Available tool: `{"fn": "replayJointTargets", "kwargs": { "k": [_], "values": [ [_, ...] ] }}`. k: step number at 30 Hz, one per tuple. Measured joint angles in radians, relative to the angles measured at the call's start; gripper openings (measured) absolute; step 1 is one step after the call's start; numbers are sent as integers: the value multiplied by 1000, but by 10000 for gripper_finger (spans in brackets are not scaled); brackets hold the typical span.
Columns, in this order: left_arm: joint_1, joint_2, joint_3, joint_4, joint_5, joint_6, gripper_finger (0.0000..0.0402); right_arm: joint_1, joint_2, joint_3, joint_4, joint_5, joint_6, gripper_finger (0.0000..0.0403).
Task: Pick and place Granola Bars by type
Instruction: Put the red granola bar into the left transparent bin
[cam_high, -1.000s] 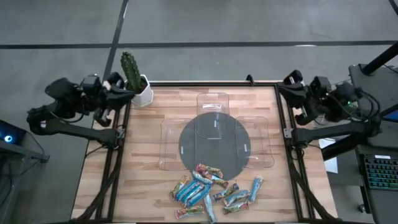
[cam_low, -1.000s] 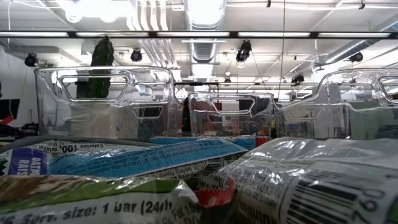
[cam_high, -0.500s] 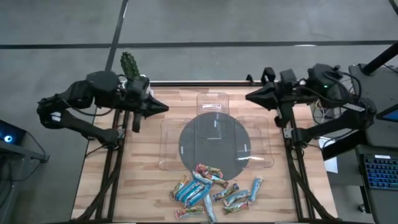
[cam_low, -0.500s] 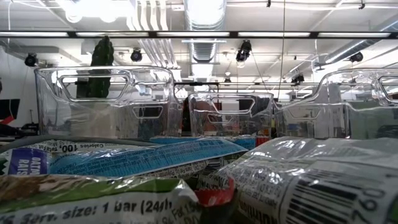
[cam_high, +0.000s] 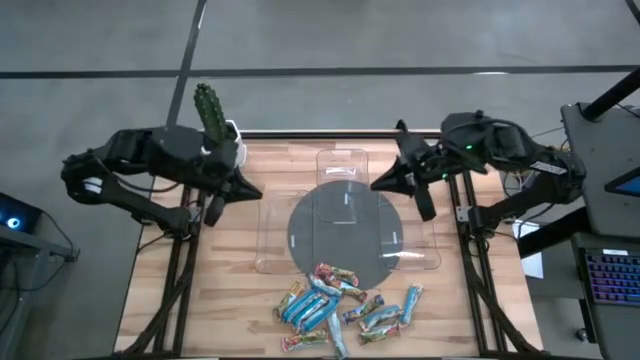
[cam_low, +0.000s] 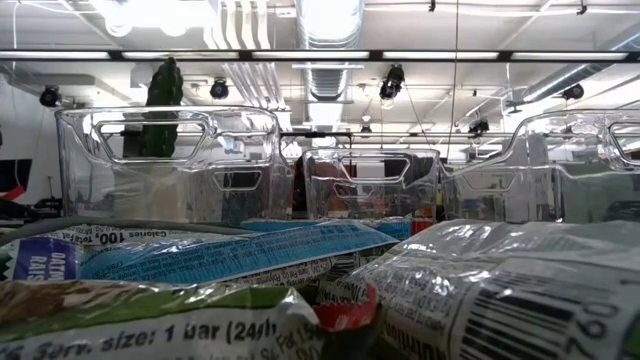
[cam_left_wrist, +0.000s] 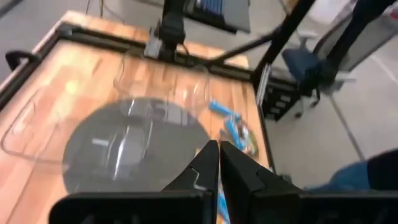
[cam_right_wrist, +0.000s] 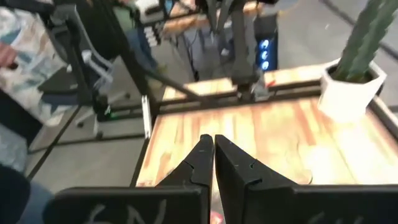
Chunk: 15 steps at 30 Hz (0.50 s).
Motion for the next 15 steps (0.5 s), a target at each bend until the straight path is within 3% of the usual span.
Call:
{"fn": "replayJointTargets", "kwargs": {
  "k": [7, 15],
  "values": [
    [-32, 46, 0, -100, -1, -24, 0, 6, 60, 3, -77, -69, 3, 8],
    [-77, 86, 0, -143, 0, -21, 0, 38, 115, -3, -92, -73, 2, 8]
  ]
}}
